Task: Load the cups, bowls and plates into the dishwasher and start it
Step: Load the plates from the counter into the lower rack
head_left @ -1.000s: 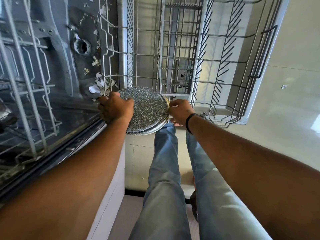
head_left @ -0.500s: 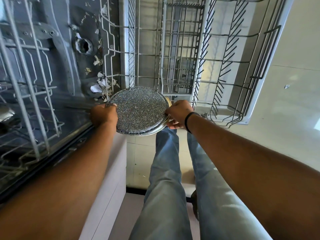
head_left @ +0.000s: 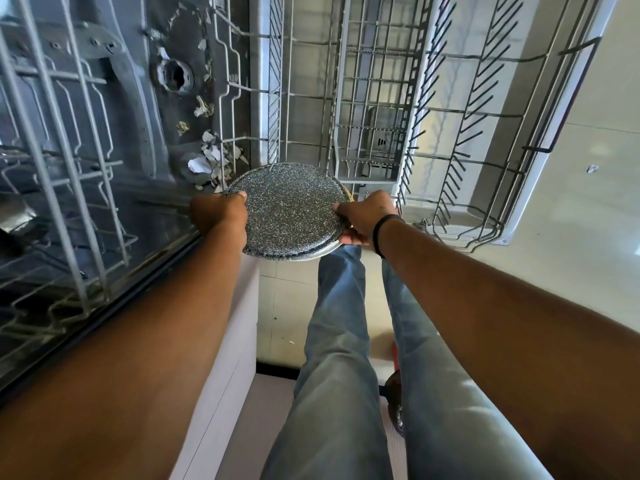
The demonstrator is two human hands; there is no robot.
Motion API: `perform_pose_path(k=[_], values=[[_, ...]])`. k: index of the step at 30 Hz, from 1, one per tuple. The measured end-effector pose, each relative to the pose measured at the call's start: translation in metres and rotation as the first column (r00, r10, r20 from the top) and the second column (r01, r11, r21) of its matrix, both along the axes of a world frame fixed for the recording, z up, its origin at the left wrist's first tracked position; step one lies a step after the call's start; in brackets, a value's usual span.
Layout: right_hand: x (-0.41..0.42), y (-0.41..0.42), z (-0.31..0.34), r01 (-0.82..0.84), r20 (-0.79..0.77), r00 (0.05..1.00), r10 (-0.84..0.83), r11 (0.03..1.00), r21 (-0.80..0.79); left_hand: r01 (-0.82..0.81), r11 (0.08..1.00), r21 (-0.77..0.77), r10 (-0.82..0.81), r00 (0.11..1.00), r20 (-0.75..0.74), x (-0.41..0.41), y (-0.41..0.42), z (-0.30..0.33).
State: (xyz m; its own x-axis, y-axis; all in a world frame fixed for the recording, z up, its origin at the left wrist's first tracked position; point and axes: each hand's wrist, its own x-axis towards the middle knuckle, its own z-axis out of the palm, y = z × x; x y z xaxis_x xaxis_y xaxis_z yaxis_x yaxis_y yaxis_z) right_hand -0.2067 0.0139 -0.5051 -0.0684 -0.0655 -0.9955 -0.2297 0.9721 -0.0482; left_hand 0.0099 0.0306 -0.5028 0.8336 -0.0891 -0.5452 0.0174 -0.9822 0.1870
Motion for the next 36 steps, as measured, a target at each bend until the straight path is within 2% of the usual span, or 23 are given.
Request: perform_pose_path(k=[7, 12, 16, 22, 29, 36], values=[[0.005, -0.003, -0.007, -0.002, -0.103, 0.995, -0.001, 1.000, -0.029, -0.007, 0.996, 0.089, 0.001, 0.998, 0.067, 0.005, -0.003, -0.007], [0.005, 0.000, -0.009, -0.018, -0.126, 0.992, 0.010, 0.998, -0.063, 0.002, 0.996, 0.084, -0.009, 0.997, 0.077, 0.002, -0.006, -0.005], [0.003, 0.001, -0.009, -0.082, -0.111, 0.991, 0.073, 0.993, -0.084, 0.026, 0.997, 0.068, -0.029, 0.998, 0.055, -0.002, -0.004, -0.005], [-0.012, -0.006, -0.007, -0.163, -0.079, 0.985, 0.156, 0.981, -0.106, 0.116, 0.984, 0.134, -0.129, 0.987, 0.091, -0.004, -0.001, -0.009], [-0.017, -0.003, -0.001, -0.152, -0.039, 0.988, 0.148, 0.979, -0.137, 0.156, 0.973, 0.171, -0.171, 0.983, 0.073, -0.007, -0.003, 0.003], [-0.018, -0.005, 0.020, -0.165, -0.025, 0.986, 0.163, 0.973, -0.162, 0.357, 0.900, 0.251, -0.397, 0.908, 0.131, -0.029, -0.002, 0.039]])
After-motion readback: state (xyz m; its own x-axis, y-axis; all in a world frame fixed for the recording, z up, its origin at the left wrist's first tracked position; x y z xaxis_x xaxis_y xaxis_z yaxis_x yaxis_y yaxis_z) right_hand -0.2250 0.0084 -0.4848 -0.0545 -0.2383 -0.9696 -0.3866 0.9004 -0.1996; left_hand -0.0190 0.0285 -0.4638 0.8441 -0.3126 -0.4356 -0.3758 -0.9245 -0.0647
